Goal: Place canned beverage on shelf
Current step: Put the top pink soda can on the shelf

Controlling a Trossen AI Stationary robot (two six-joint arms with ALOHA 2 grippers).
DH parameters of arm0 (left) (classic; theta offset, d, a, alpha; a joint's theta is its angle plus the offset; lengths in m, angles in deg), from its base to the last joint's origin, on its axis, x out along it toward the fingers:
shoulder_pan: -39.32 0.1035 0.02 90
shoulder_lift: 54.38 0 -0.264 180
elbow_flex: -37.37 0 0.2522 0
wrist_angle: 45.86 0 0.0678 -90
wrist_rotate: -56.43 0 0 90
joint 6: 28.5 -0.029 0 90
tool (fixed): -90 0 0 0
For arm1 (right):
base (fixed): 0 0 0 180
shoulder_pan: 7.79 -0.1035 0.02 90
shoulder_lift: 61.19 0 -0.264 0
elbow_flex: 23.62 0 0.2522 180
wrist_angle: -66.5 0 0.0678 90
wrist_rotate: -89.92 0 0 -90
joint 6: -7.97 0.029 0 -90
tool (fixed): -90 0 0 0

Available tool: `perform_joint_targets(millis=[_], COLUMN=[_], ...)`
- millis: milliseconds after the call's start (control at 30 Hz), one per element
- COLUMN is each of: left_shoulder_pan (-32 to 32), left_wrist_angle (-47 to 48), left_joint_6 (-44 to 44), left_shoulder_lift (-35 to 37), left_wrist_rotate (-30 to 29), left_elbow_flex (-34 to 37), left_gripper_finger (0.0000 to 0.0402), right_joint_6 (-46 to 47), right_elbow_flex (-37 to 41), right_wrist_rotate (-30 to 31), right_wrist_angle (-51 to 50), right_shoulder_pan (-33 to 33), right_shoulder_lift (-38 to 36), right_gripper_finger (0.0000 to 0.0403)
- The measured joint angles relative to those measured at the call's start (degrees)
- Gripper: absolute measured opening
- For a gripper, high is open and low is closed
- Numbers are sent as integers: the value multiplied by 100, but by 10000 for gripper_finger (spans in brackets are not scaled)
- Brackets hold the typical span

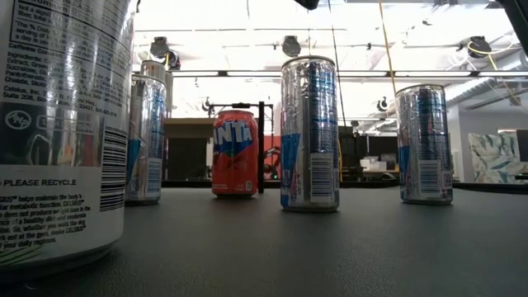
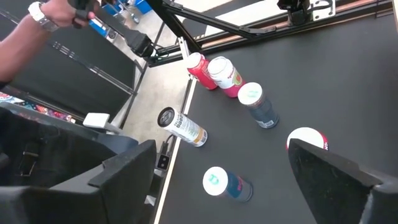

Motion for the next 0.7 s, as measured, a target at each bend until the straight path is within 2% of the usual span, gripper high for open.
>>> perform_joint_targets(millis=[433, 700], left_shoulder_pan=[2, 2], left_wrist_angle=[-133, 174], left_joint_6=[57, -49], left_shoulder_lift=[-583, -771], left_wrist_rotate=[-91, -147], left_elbow_flex=[110, 108], left_gripper_finger=[303, 303], right_joint_6=[17, 4], right_elbow_flex=[0, 0], right_wrist_rotate=[0, 0], right_wrist_angle=[0, 0], right_shoulder_pan=[0, 0], right_shoulder_lift=[0, 0], right_gripper_finger=[345, 345])
